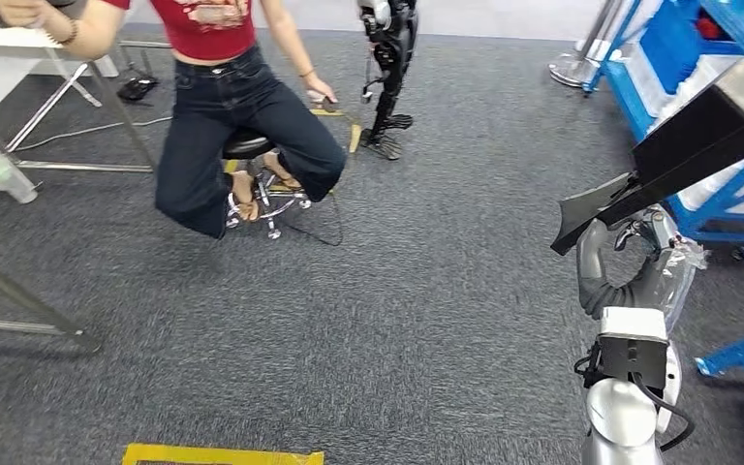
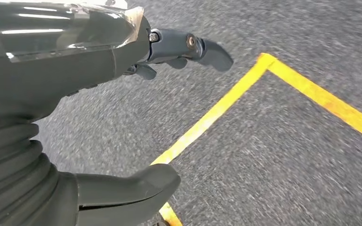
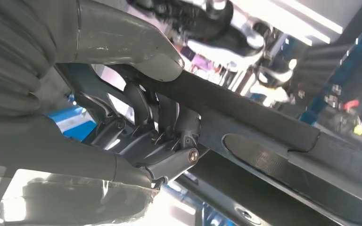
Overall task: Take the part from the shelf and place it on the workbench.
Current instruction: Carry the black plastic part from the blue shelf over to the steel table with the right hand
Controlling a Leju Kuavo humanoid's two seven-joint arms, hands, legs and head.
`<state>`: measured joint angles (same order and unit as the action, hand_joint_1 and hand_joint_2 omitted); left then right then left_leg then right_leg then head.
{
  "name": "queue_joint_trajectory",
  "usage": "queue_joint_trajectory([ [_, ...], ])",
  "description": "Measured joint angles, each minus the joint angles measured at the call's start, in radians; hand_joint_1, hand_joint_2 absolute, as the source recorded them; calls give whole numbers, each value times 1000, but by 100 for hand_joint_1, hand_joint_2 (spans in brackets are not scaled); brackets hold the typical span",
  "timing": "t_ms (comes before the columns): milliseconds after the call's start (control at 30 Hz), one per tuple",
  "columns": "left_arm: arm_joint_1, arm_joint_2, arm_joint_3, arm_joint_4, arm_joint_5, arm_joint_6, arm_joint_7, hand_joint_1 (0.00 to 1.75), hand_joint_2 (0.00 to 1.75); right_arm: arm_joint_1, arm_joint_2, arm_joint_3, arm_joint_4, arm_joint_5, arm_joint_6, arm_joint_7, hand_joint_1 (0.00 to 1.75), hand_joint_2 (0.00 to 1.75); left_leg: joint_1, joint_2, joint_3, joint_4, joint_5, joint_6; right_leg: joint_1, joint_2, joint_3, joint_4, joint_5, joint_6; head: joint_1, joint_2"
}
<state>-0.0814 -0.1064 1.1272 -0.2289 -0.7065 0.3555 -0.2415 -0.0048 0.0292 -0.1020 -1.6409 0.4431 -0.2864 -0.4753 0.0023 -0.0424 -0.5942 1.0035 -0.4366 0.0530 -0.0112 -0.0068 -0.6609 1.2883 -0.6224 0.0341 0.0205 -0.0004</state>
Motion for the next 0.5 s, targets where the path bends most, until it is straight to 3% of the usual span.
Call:
queue_joint_trajectory([
  [33, 0, -1, 3, 0, 3, 1, 0, 0, 175, -1, 0, 0, 3, 0, 0, -1, 175, 175, 1, -16, 1, 1, 0, 0, -2, 3, 2, -15, 16, 8, 0, 0],
  [67, 0, -2, 6, 0, 8, 2, 0, 0, 175, -4, 0, 0, 6, 0, 0, -3, 175, 175, 2, -32, 2, 2, -1, -2, -4, 10, 21, -65, 44, 18, 0, 0],
  [133, 0, -4, 12, 0, 15, 6, -1, 0, 175, -12, 0, 0, 13, 0, 2, -6, 175, 175, 2, -63, 0, 10, -4, -10, -14, 55, 76, -199, 103, 33, 0, 0],
  [200, 0, -4, 19, 0, 23, 13, -3, 0, 175, -22, 1, 1, 21, 0, 4, -8, 175, 175, 1, -87, -11, 17, -5, -23, -18, 87, 104, -264, 128, 27, 0, 0],
  [267, 2, -6, 28, 0, 31, 19, -5, 0, 175, -38, 6, 5, 31, 0, 8, -9, 175, 175, 4, -107, -19, 15, -1, -36, -16, 68, 106, -268, 131, 11, 0, 0],
  [300, 3, -7, 32, 0, 34, 22, -6, 0, 175, -50, 10, 8, 36, 0, 10, -9, 175, 175, 4, -97, -23, 20, -3, -41, -17, 58, 106, -269, 133, 4, -1, 0],
  [367, 1, -9, 38, 0, 38, 27, -7, 0, 175, -70, 16, 13, 45, 0, 13, -9, 175, 175, 2, -39, -52, 77, -38, -49, -20, 31, 108, -272, 135, -10, -5, 0],
  [400, -1, -10, 40, 0, 39, 28, -7, 0, 175, -76, 18, 14, 49, 1, 15, -9, 175, 175, 1, -1, -81, 137, -70, -51, -16, 17, 109, -272, 134, -15, -7, 0],
  [433, -4, -11, 41, 0, 40, 29, -7, 0, 175, -80, 18, 15, 54, 2, 15, -9, 175, 175, 1, 21, -117, 207, -102, -54, -13, 2, 109, -272, 133, -20, -9, 0],
  [500, -5, -14, 45, 0, 42, 30, -7, 0, 175, -89, 20, 17, 63, 3, 17, -9, 175, 175, 2, 37, -168, 303, -129, -55, -8, -29, 109, -272, 130, -23, -9, 0],
])
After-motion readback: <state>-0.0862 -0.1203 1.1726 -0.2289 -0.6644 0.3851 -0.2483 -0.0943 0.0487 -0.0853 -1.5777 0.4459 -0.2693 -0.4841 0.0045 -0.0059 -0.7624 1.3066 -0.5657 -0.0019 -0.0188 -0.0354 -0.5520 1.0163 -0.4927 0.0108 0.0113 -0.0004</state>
